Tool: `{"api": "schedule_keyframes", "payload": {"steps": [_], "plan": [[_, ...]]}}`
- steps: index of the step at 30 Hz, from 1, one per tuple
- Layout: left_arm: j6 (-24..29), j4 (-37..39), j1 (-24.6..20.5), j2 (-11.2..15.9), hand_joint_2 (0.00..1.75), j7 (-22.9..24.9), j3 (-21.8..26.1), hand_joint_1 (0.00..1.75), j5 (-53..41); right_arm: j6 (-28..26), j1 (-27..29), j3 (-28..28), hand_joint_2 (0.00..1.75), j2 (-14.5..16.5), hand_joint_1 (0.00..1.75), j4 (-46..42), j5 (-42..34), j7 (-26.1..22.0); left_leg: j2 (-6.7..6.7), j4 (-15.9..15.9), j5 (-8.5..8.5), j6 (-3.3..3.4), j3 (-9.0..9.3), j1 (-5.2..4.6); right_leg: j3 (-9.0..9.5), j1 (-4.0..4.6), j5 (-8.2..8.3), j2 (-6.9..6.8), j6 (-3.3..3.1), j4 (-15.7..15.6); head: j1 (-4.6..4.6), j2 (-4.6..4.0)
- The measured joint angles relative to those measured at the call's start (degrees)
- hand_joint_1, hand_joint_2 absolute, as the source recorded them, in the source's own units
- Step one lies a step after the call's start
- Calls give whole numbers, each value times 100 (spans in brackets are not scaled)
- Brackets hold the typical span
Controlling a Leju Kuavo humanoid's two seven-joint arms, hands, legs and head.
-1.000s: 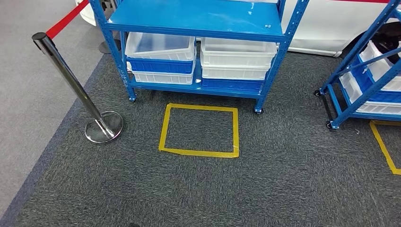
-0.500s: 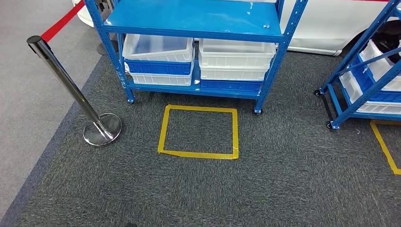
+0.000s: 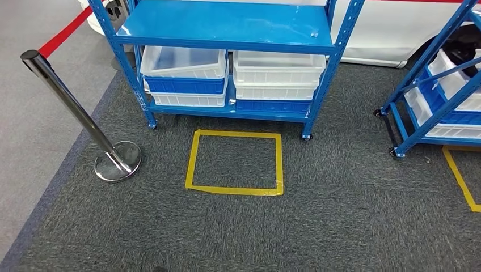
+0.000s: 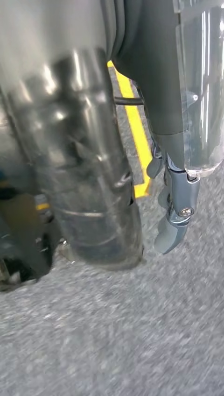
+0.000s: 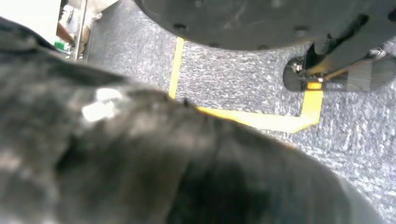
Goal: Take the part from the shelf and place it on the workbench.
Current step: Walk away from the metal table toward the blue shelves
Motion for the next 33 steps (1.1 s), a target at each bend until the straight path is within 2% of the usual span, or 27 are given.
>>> {"api": "schedule_keyframes", "payload": {"steps": [2,3,4,6,7,8,9,10,11,12,13,15,17,18,19,20,22,23,24,25,26,27,28,30,33], "plan": [[0,0,12,-2,0,2,1,0,7,0,-8,1,0,-2,0,-1,3,1,2,-55,106,48,65,34,30,-1,-64,-10,67,35,1,0],[1,0,13,-3,0,2,2,0,10,0,-10,2,0,-4,0,-1,4,1,5,-92,113,77,100,51,-8,-8,-138,-15,103,153,2,0],[1,0,6,-5,0,2,2,0,11,0,-10,2,0,-5,0,-1,5,1,8,-125,116,104,134,67,-124,-22,-263,-20,143,397,7,0],[0,0,-4,-7,0,1,2,0,11,0,-5,2,0,-5,0,0,7,1,11,-139,83,135,171,66,-555,-58,-553,-24,215,1133,12,0],[0,0,-5,-7,0,2,2,0,11,0,-3,2,0,-5,0,0,8,1,11,-139,60,138,190,67,-765,-78,-617,-25,243,1441,12,0],[0,0,-2,-7,0,2,2,0,12,0,-1,2,0,-5,0,0,9,1,10,-138,32,136,218,68,-891,-96,-568,-27,263,1572,11,0],[0,0,1,-7,0,2,3,0,13,1,3,2,0,-6,0,0,10,1,6,-138,0,127,260,70,-904,-114,-394,-29,275,1473,12,0],[-2,0,4,-7,0,2,3,0,13,1,9,1,0,-8,0,0,12,1,1,-138,-37,111,312,73,-815,-130,-133,-33,279,1172,11,0],[-7,0,10,-8,0,2,4,0,13,1,18,1,0,-9,0,0,14,1,-4,-138,-76,88,352,75,-681,-139,112,-41,268,793,14,0],[-12,0,11,-9,0,1,4,0,13,1,26,0,0,-11,0,1,15,0,-8,-129,-117,52,379,67,-552,-130,282,-49,244,443,14,0],[-16,0,9,-10,0,-1,4,0,12,2,26,-1,0,-12,0,1,17,-1,-8,-127,-148,16,392,59,-470,-117,361,-54,211,218,13,0],[-17,0,-2,-9,0,-3,4,0,12,3,19,0,0,-13,0,2,29,-1,-2,-146,-187,-56,410,41,-430,-78,325,-51,132,104,10,0],[-14,0,-13,-8,0,-3,4,0,11,4,17,0,0,-13,0,1,48,-1,2,-146,-231,-116,461,51,-372,-97,308,-42,45,58,9,0],[-11,0,-17,-7,0,-3,4,0,11,4,20,-1,0,-13,0,1,55,-1,3,-47,-295,-141,441,58,-328,-108,300,-45,1,25,5,0],[-10,0,-20,-5,0,-4,5,0,10,4,21,-2,0,-12,0,0,62,-1,0,166,-407,-162,353,65,-283,-119,291,-52,-42,-5,3,0],[-8,0,-19,-3,0,-4,7,0,10,4,22,-2,0,-12,0,0,65,-1,-2,496,-555,-175,184,70,-251,-108,272,-61,-77,-16,0,0],[-8,0,-10,0,0,-4,11,0,10,7,17,-2,0,-12,0,1,70,-1,-3,1237,-799,-192,-264,71,-203,-83,221,-59,-122,-17,-3,0],[-8,0,-1,1,0,-4,13,0,10,9,16,-2,0,-12,0,1,70,-1,-2,1432,-784,-192,-417,71,-168,-71,189,-51,-130,-16,-4,0],[-8,0,7,2,0,-2,14,0,10,11,18,-2,0,-12,0,2,72,-1,-3,1412,-652,-184,-468,70,-122,-61,153,-40,-128,-16,-4,0],[-5,0,13,3,0,1,14,0,10,14,20,-2,0,-11,0,2,74,-1,-3,1176,-421,-166,-411,69,-65,-53,115,-30,-121,-15,-5,0],[-3,0,17,5,0,3,16,0,10,16,23,-3,0,-10,0,2,79,-1,-3,798,-156,-134,-285,63,-16,-48,71,-24,-110,-16,-4,0],[-1,0,17,12,0,7,19,0,10,17,21,-3,0,-8,0,3,84,-1,-2,448,25,-98,-150,47,22,-34,26,-22,-87,-10,-3,0],[3,0,15,19,0,10,22,0,9,17,17,-3,0,-6,0,4,89,-2,0,179,125,-64,-37,31,43,-26,-13,-19,-60,-5,-3,0],[7,0,6,31,0,14,29,0,5,18,6,-3,0,-3,0,7,95,-3,-4,-6,104,-13,55,-5,59,-21,-59,-22,3,-15,-1,0],[11,0,15,38,0,14,33,0,8,17,-11,-3,0,-8,0,5,99,-7,-11,-136,94,63,151,30,94,-29,-139,-35,89,29,4,0]]}}
